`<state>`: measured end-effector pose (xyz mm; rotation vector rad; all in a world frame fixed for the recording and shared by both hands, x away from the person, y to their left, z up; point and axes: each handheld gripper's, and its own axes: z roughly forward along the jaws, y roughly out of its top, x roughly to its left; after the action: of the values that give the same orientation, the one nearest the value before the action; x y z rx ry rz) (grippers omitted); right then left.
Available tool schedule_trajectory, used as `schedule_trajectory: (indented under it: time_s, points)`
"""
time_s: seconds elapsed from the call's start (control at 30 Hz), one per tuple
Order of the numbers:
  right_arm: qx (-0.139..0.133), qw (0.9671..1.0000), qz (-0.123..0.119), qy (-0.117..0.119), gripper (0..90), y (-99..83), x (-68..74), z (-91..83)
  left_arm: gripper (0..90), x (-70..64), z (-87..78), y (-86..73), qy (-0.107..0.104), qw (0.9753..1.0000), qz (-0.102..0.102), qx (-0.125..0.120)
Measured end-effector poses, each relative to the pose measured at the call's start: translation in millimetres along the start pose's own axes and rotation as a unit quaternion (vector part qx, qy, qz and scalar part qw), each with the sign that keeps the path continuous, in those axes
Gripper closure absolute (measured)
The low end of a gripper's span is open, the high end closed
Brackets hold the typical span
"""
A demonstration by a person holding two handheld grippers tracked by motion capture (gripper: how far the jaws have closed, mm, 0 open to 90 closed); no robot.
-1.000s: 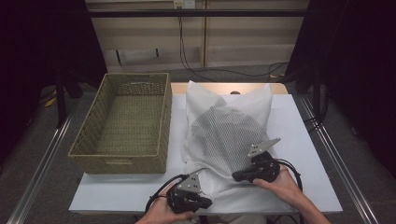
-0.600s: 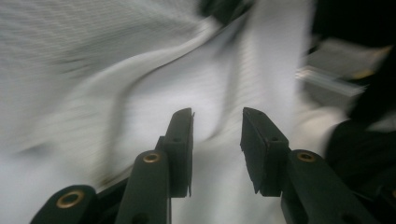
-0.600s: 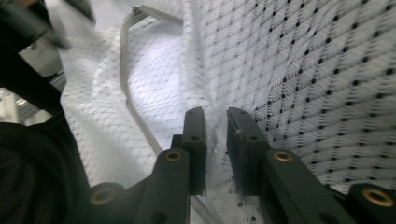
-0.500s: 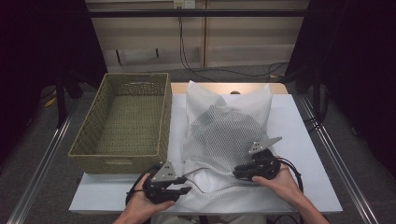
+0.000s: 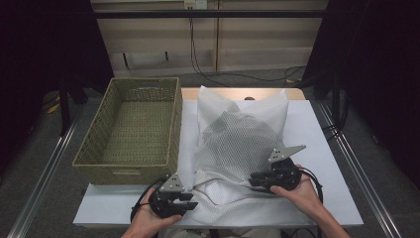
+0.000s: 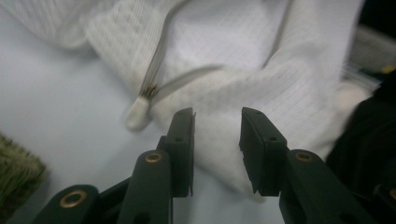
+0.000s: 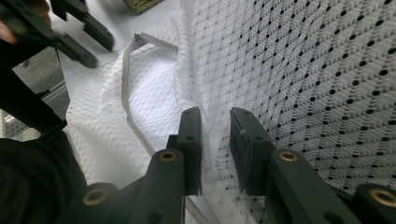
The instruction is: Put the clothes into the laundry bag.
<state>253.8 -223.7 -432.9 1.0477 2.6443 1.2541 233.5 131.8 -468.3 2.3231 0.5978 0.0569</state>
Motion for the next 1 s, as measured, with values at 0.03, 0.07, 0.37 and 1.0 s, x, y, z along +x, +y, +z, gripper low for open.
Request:
schedule_trajectory:
  time_s: [0.03,0.07,0.37,1.0]
  points:
    - [-0.002,1.0,0.001,-0.002,73.9,-0.1,0.5,-0.7,64.7,1.2,0.4,-0.8,0.002,1.0,-0.001,-0.004]
    - [-0.003,1.0,-0.002,0.002,73.9,0.1,1.4,-0.9,64.1,2.6,-0.7,-0.4,0.01,0.9999,-0.001,0.004]
    - [-0.009,1.0,-0.002,-0.002,70.9,1.1,1.0,-3.6,58.2,7.2,-4.9,-4.5,0.039,0.9991,-0.018,0.004]
    - [-0.007,0.9998,-0.001,0.02,70.4,9.3,6.3,4.4,89.5,-0.2,-6.5,-5.6,0.001,0.9998,-0.014,0.011]
